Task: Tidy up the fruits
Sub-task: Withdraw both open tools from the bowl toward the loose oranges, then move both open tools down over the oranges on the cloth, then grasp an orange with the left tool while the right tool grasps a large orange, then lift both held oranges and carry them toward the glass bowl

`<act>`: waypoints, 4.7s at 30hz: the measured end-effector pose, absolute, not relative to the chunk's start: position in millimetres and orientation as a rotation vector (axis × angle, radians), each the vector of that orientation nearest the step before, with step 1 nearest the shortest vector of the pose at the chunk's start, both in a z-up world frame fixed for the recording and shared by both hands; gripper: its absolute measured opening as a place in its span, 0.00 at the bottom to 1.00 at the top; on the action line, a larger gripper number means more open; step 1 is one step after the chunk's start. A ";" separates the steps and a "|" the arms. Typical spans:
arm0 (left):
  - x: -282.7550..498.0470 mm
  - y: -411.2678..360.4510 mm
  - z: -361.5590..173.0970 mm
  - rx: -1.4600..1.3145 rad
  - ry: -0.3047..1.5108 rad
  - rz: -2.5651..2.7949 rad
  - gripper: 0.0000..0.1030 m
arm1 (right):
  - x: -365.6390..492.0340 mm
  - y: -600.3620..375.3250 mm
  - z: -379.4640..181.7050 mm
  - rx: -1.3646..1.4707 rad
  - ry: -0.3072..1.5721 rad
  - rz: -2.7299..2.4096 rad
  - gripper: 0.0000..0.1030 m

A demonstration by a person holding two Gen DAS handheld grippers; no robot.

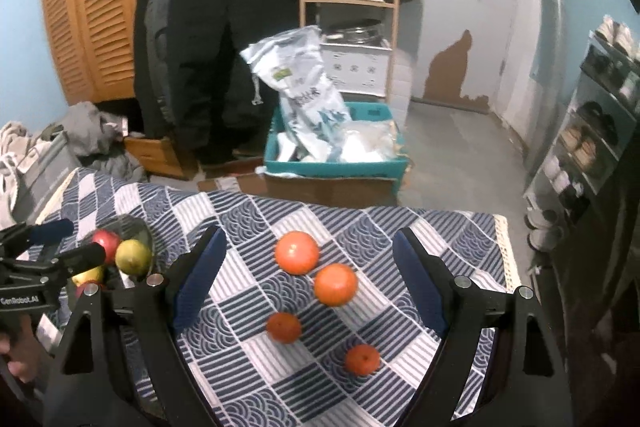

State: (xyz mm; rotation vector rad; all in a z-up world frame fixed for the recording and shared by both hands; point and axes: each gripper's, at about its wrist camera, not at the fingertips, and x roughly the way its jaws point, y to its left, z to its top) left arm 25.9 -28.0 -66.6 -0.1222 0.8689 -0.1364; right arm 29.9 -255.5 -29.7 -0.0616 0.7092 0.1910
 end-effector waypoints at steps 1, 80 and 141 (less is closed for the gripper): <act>26.8 -31.6 -67.2 -0.117 0.872 -0.141 0.85 | 29.4 -259.7 -30.7 -0.058 0.712 0.184 0.82; 104.7 -166.9 -249.3 0.046 1.227 -0.330 0.46 | 84.9 -349.9 -199.6 0.094 1.131 0.060 0.82; 101.4 -62.7 -178.4 -0.152 1.106 -0.209 0.46 | 118.5 -271.3 -200.6 0.033 1.089 0.211 0.62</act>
